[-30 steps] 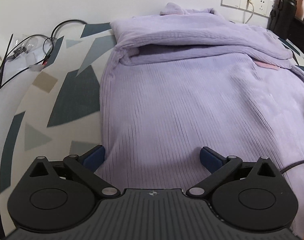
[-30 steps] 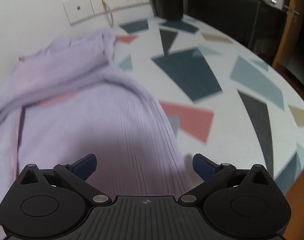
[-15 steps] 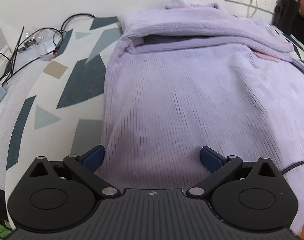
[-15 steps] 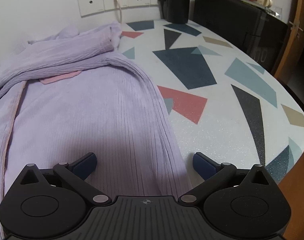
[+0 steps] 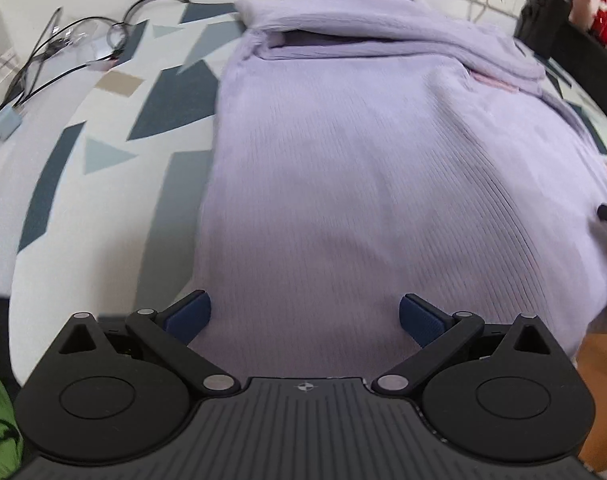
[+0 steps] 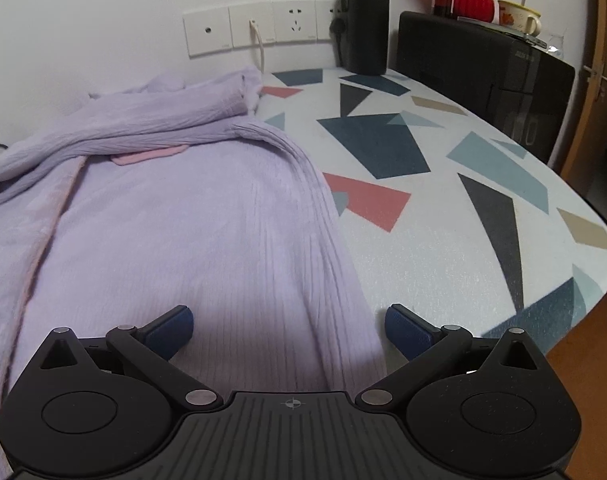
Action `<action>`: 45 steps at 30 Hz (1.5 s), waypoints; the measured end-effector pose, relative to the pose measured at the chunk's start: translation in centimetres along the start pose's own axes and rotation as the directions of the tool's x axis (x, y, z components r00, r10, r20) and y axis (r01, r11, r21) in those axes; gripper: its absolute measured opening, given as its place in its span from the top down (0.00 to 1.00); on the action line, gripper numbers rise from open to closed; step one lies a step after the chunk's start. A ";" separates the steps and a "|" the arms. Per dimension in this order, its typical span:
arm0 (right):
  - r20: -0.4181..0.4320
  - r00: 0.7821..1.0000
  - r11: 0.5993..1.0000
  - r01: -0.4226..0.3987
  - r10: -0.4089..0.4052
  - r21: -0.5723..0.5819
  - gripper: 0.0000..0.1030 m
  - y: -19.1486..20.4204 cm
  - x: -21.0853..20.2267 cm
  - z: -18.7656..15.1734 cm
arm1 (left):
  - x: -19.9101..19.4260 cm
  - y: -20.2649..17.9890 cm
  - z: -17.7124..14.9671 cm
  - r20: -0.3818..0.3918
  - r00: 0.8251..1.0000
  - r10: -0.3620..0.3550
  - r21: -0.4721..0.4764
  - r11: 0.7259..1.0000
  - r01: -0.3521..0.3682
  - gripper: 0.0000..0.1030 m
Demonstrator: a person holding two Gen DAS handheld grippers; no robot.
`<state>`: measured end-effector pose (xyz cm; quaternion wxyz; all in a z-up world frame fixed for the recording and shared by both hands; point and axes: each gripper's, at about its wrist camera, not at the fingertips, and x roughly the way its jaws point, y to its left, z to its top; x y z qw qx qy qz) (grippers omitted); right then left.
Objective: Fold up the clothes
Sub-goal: 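Open both grippers and move back over the folded cardigan, then grasp the cardigan side edge with the right gripper while the left gripper grasps beside it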
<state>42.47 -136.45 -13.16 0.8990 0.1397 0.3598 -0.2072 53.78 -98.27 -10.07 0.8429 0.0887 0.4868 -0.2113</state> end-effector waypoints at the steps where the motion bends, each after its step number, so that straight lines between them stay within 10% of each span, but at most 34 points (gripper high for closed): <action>1: 0.007 1.000 1.000 -0.002 0.003 -0.005 0.01 0.2 -0.2 -0.3 | -0.1 0.4 -0.2 -0.002 1.000 0.007 -0.007 1.000 -0.007 0.00; 8: 0.056 0.998 1.000 0.028 -0.027 -0.010 0.01 1.8 -1.2 -2.0 | 1.0 3.5 -0.4 -0.025 1.000 -0.010 -0.167 0.986 0.005 0.00; 23: 0.028 0.999 0.996 0.020 -0.023 0.090 0.01 -0.4 -2.4 -3.1 | 0.8 3.0 -0.7 0.011 1.000 0.021 -0.169 0.985 -0.019 0.00; 30: -0.006 0.998 0.977 -0.064 0.067 0.202 0.01 -2.7 -3.3 -5.1 | -0.5 -0.5 -2.4 0.045 0.999 -0.009 -0.006 1.000 0.010 0.06; 35: -0.032 0.979 0.939 -0.184 0.202 0.292 0.20 -3.3 -3.5 -5.7 | -1.3 0.2 -2.4 0.074 0.997 -0.005 -0.036 0.999 0.008 0.31; 41: -0.031 0.965 0.901 -0.231 0.260 0.366 0.22 -4.9 -2.6 -6.2 | -1.3 0.5 -2.9 0.096 0.995 -0.011 -0.045 0.999 0.015 0.23; 43: -0.023 0.947 0.863 -0.281 0.320 0.420 0.40 -5.5 -2.5 -6.5 | -1.3 0.5 -3.2 0.106 0.994 -0.004 -0.041 0.999 0.009 0.25; 45: -0.036 0.939 0.851 -0.292 0.341 0.437 0.50 -5.7 -2.8 -6.5 | -1.7 0.6 -3.2 0.123 0.992 0.013 -0.062 0.998 -0.005 0.49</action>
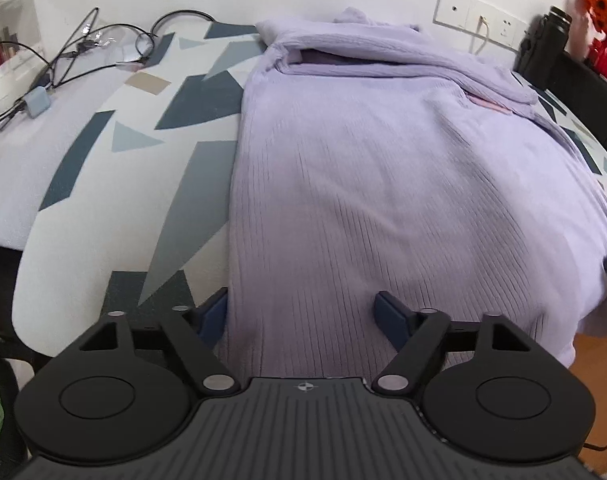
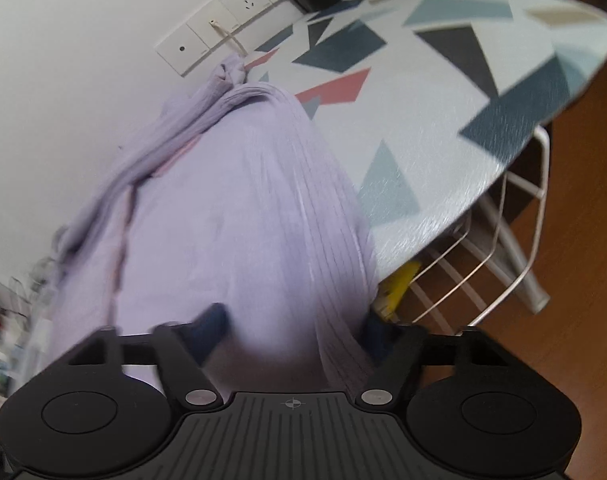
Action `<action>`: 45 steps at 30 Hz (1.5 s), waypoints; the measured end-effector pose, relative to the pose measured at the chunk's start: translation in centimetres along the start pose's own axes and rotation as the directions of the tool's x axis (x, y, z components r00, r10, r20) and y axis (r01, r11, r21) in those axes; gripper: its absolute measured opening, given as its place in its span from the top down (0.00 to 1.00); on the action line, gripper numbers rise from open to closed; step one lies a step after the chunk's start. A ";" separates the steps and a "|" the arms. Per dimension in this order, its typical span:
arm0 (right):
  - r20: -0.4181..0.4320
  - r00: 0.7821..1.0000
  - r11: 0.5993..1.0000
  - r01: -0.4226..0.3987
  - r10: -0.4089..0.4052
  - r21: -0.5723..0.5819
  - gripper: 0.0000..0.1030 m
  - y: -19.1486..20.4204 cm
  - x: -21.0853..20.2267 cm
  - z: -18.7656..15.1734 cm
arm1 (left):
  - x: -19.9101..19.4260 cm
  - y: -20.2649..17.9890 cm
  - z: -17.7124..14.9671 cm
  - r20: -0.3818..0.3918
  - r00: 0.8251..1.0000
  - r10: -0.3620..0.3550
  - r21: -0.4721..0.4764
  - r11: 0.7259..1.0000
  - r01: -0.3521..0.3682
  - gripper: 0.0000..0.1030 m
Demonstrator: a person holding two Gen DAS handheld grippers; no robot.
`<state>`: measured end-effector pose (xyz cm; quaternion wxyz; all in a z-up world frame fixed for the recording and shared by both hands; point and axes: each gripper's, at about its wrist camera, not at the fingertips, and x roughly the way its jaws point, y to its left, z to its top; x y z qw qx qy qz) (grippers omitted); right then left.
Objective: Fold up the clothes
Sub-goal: 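Grasp the cardigan side edge with the right gripper while the left gripper grasps beside it, then lift the gripped cardigan side edge with both grippers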
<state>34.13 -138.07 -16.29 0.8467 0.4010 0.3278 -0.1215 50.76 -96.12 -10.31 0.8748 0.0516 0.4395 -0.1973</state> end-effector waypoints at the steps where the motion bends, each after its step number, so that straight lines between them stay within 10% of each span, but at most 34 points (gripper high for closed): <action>1: -0.014 1.000 1.000 -0.001 0.000 -0.005 0.56 0.1 -0.3 0.1 | -0.4 0.3 0.0 0.011 1.000 -0.007 -0.022 1.000 0.007 0.88; 6: -0.076 0.997 0.999 -0.025 0.024 -0.021 0.74 0.3 -2.4 0.9 | -1.2 1.4 -0.2 0.010 0.998 -0.062 -0.096 0.993 0.063 0.82; 11: -0.086 0.996 0.999 -0.038 0.035 -0.029 0.73 0.3 -2.8 1.4 | -0.5 1.0 -0.2 0.007 0.996 -0.091 -0.104 0.990 0.091 0.38; 16: -0.081 0.996 0.998 -0.042 0.038 -0.042 0.70 0.4 -2.3 1.8 | 0.1 -1.0 0.0 0.006 0.996 -0.087 -0.027 0.996 0.087 0.22; 18: -0.080 0.996 0.998 -0.043 0.040 -0.036 0.70 0.4 -2.0 1.9 | 0.1 -1.5 0.1 0.005 0.997 -0.081 -0.011 0.997 0.081 0.47; 19: -0.080 0.996 0.999 -0.045 0.043 -0.029 0.71 0.3 -1.8 1.9 | -0.1 -1.5 0.3 -0.001 0.996 -0.092 -0.021 0.996 0.091 0.76; 20: -0.080 0.996 0.998 -0.051 0.047 -0.046 0.72 0.6 -1.9 2.0 | -0.3 -1.5 0.5 -0.005 0.995 -0.100 -0.025 0.995 0.100 0.78; 25: -0.075 0.994 0.987 -0.094 0.085 -0.134 0.81 1.9 -2.6 2.2 | -0.3 -1.4 0.9 -0.021 0.993 -0.119 -0.017 0.993 0.118 0.78; 31: -0.062 0.997 0.991 -0.050 0.042 -0.127 0.75 1.8 -1.8 2.6 | 0.8 -2.1 0.8 -0.027 0.988 -0.155 0.003 0.988 0.155 0.33; 33: -0.058 0.998 0.990 -0.037 0.030 -0.137 0.77 1.7 -1.4 2.4 | 1.0 -3.2 0.7 -0.021 0.992 -0.121 0.084 0.989 0.122 0.38; 35: -0.055 0.998 0.985 -0.023 0.014 -0.170 0.83 1.9 -1.0 2.2 | 1.1 -3.3 0.8 -0.011 0.994 -0.107 0.100 0.989 0.108 0.78; 45: -0.033 0.993 0.987 -0.115 0.112 -0.111 0.92 1.4 -4.4 2.7 | -3.5 -2.1 -0.4 0.135 0.984 -0.120 -0.040 0.991 0.126 0.85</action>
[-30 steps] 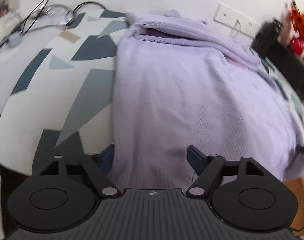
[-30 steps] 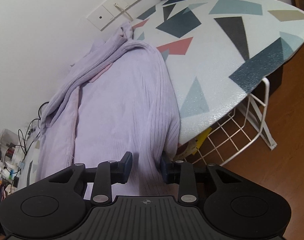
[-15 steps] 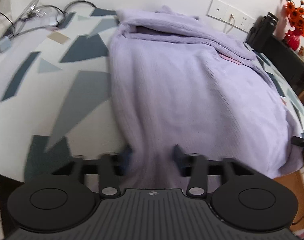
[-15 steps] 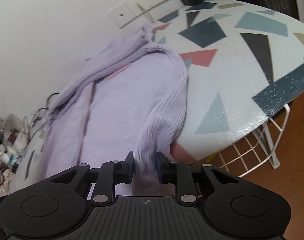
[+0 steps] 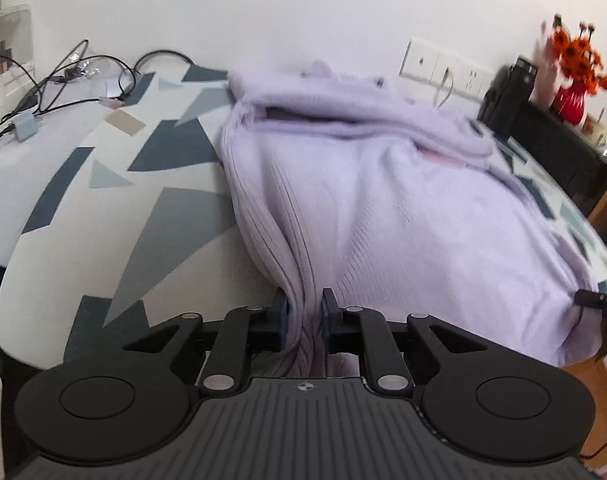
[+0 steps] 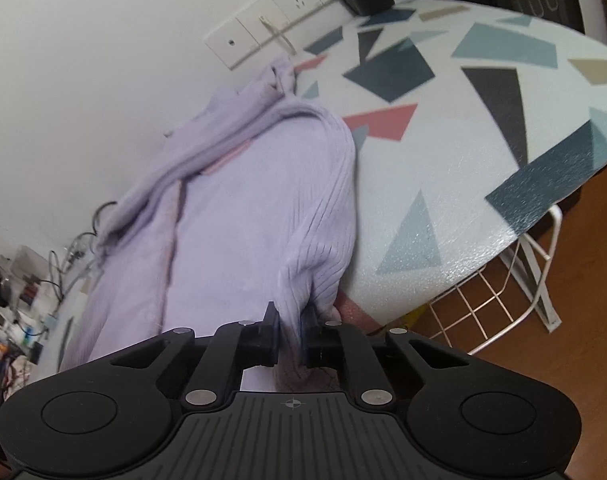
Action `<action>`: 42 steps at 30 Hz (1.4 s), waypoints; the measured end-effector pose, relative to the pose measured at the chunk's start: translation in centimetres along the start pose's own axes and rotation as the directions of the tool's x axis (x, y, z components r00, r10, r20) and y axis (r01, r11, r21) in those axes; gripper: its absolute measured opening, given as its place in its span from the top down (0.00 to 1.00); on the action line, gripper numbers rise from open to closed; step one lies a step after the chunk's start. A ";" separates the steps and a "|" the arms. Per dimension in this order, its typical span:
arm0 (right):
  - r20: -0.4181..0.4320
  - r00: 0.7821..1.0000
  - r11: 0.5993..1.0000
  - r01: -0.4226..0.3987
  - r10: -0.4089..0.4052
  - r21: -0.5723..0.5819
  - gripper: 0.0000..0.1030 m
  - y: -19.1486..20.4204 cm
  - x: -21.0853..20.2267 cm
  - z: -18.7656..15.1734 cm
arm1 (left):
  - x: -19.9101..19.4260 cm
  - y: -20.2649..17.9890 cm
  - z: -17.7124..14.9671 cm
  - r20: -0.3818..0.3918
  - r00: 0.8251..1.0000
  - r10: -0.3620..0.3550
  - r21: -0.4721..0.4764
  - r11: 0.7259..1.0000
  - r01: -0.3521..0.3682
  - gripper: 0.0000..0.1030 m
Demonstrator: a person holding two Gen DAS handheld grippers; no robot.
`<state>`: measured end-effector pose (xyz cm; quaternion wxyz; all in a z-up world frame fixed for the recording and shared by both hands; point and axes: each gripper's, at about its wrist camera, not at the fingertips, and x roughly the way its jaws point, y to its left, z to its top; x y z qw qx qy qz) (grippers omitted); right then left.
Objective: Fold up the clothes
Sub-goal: 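Lift the gripped cardigan side edge with both grippers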
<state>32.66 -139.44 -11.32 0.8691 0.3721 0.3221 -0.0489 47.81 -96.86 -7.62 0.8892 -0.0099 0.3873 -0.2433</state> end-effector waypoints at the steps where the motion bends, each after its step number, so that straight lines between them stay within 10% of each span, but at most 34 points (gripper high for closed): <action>1: 0.002 1.000 1.000 -0.012 0.012 -0.005 0.93 0.1 -0.6 -0.1 | -0.5 -0.2 -0.3 0.006 1.000 -0.002 -0.005 1.000 0.002 0.85; 16: -0.050 0.997 0.997 -0.056 0.059 0.049 0.93 -2.4 -8.8 -3.1 | -7.9 -0.6 -7.0 0.016 0.997 -0.074 -0.174 0.982 0.075 0.85; 30: 0.245 0.936 0.966 -0.260 0.253 -0.007 0.93 5.2 -5.7 12.9 | -4.5 -1.2 10.8 0.282 0.943 -0.175 -0.125 0.968 0.217 0.85; 42: 0.317 0.931 0.977 -0.209 0.184 0.049 0.93 8.0 4.6 23.1 | 5.7 3.4 20.9 0.257 0.950 -0.174 -0.143 0.966 0.216 0.85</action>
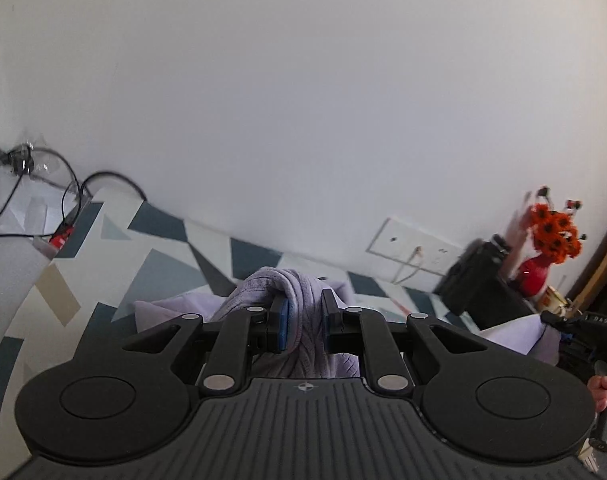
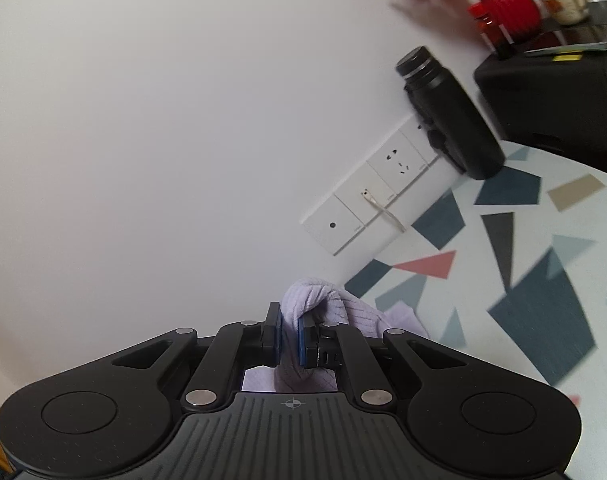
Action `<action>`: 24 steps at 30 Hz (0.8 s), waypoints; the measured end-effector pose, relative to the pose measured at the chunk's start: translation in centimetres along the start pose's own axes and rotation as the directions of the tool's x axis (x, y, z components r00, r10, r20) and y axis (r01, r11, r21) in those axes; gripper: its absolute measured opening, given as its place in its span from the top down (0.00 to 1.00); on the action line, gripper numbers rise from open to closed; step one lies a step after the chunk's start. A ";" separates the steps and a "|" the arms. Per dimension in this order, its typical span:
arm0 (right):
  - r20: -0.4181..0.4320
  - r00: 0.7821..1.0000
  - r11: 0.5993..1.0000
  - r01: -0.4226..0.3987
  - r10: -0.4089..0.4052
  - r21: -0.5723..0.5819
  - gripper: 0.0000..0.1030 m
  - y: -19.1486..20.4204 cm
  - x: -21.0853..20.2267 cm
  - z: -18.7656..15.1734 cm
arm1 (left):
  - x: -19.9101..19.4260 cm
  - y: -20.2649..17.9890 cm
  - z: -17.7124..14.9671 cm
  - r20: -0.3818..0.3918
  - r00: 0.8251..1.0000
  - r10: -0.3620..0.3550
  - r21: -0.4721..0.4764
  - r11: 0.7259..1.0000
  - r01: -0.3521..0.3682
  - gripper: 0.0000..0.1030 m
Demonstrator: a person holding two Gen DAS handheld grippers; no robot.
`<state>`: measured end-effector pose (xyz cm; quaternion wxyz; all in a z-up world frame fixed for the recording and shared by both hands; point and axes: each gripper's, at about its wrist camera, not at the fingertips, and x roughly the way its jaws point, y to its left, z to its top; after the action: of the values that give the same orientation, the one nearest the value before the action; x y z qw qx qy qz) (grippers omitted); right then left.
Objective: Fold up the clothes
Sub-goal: 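Lift the gripped cardigan side edge with both grippers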
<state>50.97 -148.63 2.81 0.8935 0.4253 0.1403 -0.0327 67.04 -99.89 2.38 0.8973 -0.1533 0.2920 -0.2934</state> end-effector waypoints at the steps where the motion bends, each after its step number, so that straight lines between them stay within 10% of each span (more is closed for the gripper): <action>1: 0.000 1.000 1.000 0.006 -0.006 -0.001 0.93 0.1 1.1 0.2 | 0.9 0.6 0.2 -0.014 1.000 0.004 0.002 1.000 -0.004 0.85; 15: -0.090 0.991 0.994 0.094 -0.098 -0.054 0.93 -2.1 17.4 2.4 | 13.1 6.1 1.7 -0.185 0.974 0.130 -0.127 0.980 -0.155 0.84; 24: -0.270 0.938 0.976 0.215 -0.216 -0.034 0.93 -8.9 27.6 -0.3 | 19.0 8.8 -0.8 -0.327 0.929 0.175 -0.176 0.954 -0.241 0.76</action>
<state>75.82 -152.37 -11.71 0.8576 0.4060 0.3077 -0.0714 82.91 -104.77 -10.42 0.8453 -0.1689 0.4726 -0.1834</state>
